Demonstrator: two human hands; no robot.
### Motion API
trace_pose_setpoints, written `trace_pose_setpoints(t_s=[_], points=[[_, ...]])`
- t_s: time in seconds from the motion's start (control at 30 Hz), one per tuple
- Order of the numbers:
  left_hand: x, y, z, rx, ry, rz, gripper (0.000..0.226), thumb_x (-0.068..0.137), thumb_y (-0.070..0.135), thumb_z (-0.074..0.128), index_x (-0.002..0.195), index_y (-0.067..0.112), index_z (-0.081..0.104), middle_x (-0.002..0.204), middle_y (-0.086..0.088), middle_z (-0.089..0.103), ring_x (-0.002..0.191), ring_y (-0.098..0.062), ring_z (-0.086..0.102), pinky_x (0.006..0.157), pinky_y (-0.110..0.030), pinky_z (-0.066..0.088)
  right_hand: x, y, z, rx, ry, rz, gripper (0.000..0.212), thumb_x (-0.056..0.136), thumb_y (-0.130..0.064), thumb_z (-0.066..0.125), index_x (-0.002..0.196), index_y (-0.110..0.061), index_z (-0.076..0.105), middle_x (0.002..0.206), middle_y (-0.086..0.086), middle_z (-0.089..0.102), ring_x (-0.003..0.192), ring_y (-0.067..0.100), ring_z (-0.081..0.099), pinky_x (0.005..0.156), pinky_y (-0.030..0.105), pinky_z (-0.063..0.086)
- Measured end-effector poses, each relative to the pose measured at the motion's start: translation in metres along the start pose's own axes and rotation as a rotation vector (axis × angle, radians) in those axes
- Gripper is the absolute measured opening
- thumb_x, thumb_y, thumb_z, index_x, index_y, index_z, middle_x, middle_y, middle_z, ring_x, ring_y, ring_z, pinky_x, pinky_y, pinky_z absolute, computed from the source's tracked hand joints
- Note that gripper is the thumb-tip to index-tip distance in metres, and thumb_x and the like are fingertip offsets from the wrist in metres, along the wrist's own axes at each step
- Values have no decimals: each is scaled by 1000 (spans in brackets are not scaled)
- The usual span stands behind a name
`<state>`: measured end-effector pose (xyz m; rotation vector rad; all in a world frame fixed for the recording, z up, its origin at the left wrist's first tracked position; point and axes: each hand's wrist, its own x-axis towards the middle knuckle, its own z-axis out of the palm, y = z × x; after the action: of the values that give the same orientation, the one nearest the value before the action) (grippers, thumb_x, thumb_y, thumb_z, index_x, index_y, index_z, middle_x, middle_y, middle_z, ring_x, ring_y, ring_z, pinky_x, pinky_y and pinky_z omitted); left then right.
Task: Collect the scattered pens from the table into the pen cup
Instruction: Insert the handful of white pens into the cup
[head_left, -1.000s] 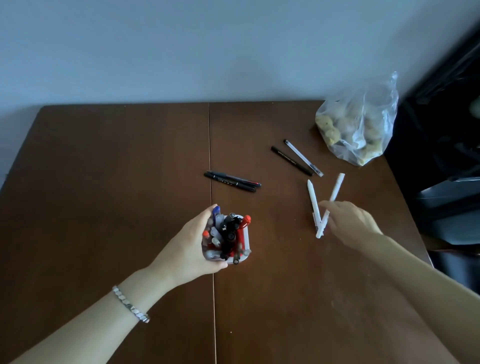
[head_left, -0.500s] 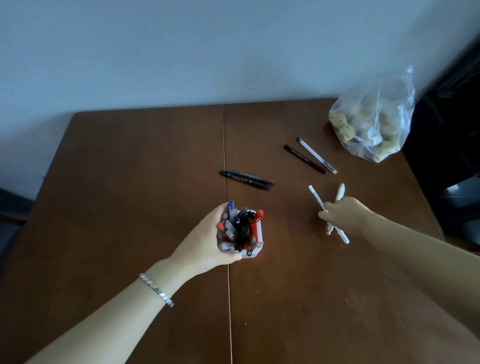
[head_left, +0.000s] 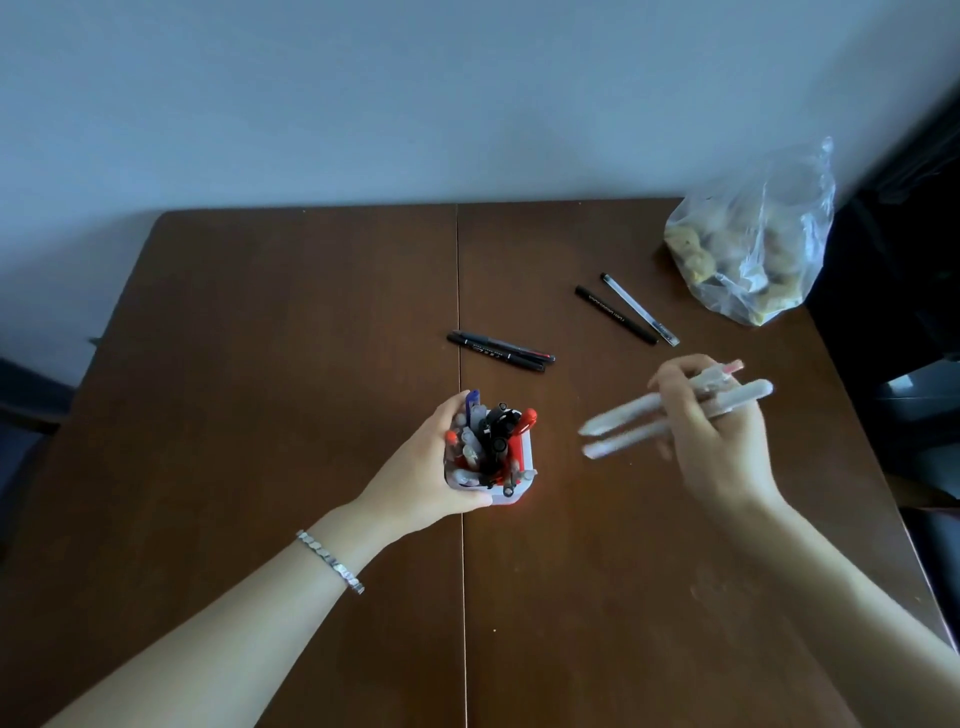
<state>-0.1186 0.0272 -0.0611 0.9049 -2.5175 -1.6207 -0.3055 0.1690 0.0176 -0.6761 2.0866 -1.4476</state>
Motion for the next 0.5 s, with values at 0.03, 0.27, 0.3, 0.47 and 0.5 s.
trace_pose_setpoints(t_s=[0.03, 0.27, 0.3, 0.47, 0.5], points=[[0, 1, -1, 8, 7, 9, 82, 70, 19, 81, 130, 36, 28, 121, 28, 46, 113, 7, 50, 95, -2, 38, 0, -4, 6, 43, -14, -11, 25, 92, -13, 47, 70, -20, 55, 41, -4, 59, 34, 7, 51, 38, 21, 42], [-1, -7, 0, 17, 22, 46, 75, 72, 21, 80, 126, 38, 31, 116, 28, 49, 104, 20, 49, 87, 6, 33, -2, 15, 70, -160, -188, 110, 11, 85, -19, 58, 76, -16, 66, 73, 7, 71, 67, 20, 70, 64, 34, 55], [-1, -6, 0, 8, 26, 39, 75, 71, 21, 80, 127, 38, 32, 116, 30, 49, 105, 22, 48, 86, 6, 34, -1, 15, 75, -190, -209, 108, 12, 85, -18, 57, 77, -14, 65, 75, 7, 70, 70, 22, 70, 65, 33, 53], [-1, -12, 2, -28, 31, 12, 86, 68, 20, 82, 138, 27, 32, 126, 18, 52, 116, 2, 53, 93, -4, 40, 4, 17, 76, -570, -323, -74, 9, 85, -24, 59, 88, -18, 65, 90, -4, 55, 77, 16, 58, 65, 27, 46], [-2, -12, 2, -33, 29, 12, 87, 68, 20, 82, 138, 27, 32, 127, 17, 52, 116, 1, 53, 93, -4, 41, 3, 18, 75, -585, -325, -107, 13, 82, -26, 63, 95, -20, 64, 97, -6, 51, 81, 11, 56, 67, 23, 46]])
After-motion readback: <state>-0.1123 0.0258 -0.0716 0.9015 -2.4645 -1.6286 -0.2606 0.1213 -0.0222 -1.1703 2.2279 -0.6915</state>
